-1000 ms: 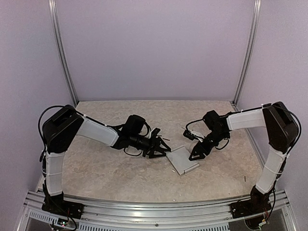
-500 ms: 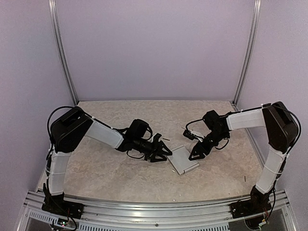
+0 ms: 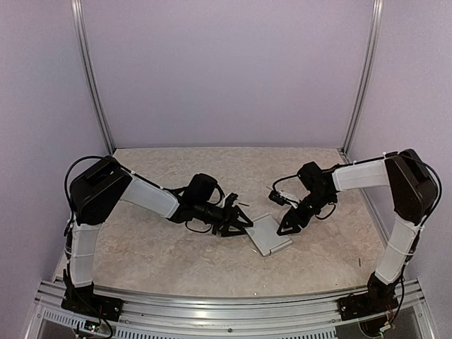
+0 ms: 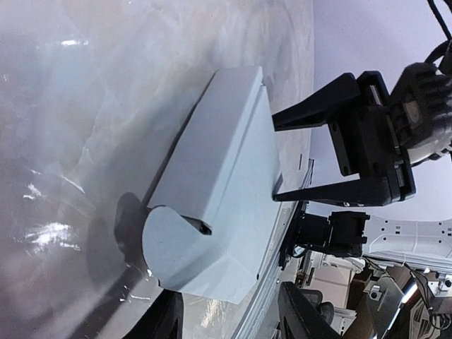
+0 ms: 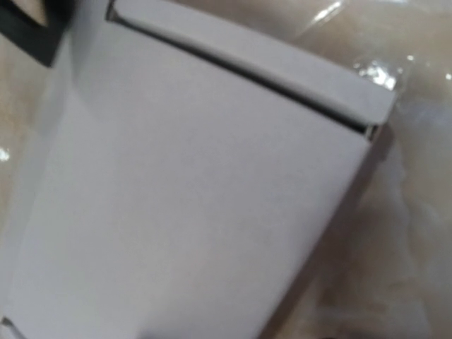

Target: Fold the paper box

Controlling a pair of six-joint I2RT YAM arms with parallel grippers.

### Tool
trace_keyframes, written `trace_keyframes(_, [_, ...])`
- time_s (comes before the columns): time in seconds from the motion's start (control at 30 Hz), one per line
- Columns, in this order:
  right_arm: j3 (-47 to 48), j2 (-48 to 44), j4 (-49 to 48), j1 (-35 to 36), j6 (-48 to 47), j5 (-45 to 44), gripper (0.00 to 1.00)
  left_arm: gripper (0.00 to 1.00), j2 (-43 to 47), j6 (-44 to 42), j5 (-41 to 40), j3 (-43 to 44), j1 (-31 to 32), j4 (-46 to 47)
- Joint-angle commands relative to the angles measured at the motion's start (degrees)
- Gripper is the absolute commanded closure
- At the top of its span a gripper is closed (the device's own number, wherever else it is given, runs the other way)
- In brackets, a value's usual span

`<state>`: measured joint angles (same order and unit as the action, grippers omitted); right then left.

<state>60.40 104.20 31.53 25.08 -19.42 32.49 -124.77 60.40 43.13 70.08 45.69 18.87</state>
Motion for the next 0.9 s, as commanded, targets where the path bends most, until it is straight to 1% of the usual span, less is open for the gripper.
trace_keyframes(0.0, [0.17,1.89,-0.59,0.44,0.00,-3.65,0.46,0.55,5.11,-0.64,-0.36,-3.03,0.36,3.75])
trace_keyframes(0.13, [0.26,2.13,-0.54,0.41,-0.08,-3.80,0.46,0.55,7.32,-1.00,-0.75,-4.80,0.45,5.21])
trace_keyframes(0.3, [0.32,1.95,-0.39,0.43,-0.17,-3.79,0.46,0.55,8.37,-1.02,-0.85,-6.24,0.45,2.74])
trace_keyframes(0.37, [0.26,1.65,-0.33,0.42,-0.44,-3.82,0.46,0.55,9.79,-3.09,-2.35,-7.52,0.37,-0.20])
trace_keyframes(0.4, [0.27,1.37,-0.33,0.42,-0.51,-3.90,0.46,0.55,10.46,-5.38,-3.83,-7.73,0.29,-2.99])
trace_keyframes(0.5, [0.64,-0.20,0.46,0.41,-1.12,-4.73,0.46,0.54,13.17,-14.61,-11.58,-6.40,0.23,-13.49])
trace_keyframes(0.6, [0.94,-3.26,1.35,0.42,-2.03,-5.22,0.45,0.50,13.64,-24.21,-19.98,-2.05,0.23,-23.14])
trace_keyframes(0.73, [1.59,-7.27,3.01,0.47,-3.46,-6.30,0.40,0.49,12.26,-35.08,-28.19,4.25,1.05,-28.26])
trace_keyframes(0.83, [1.43,-9.00,3.24,0.42,-4.48,-7.65,0.39,0.49,9.62,-40.67,-29.27,7.45,1.03,-29.00])
trace_keyframes(0.87, [1.26,-9.21,3.17,0.47,-4.82,-7.59,0.39,0.48,8.77,-41.19,-28.94,8.73,0.87,-29.50])
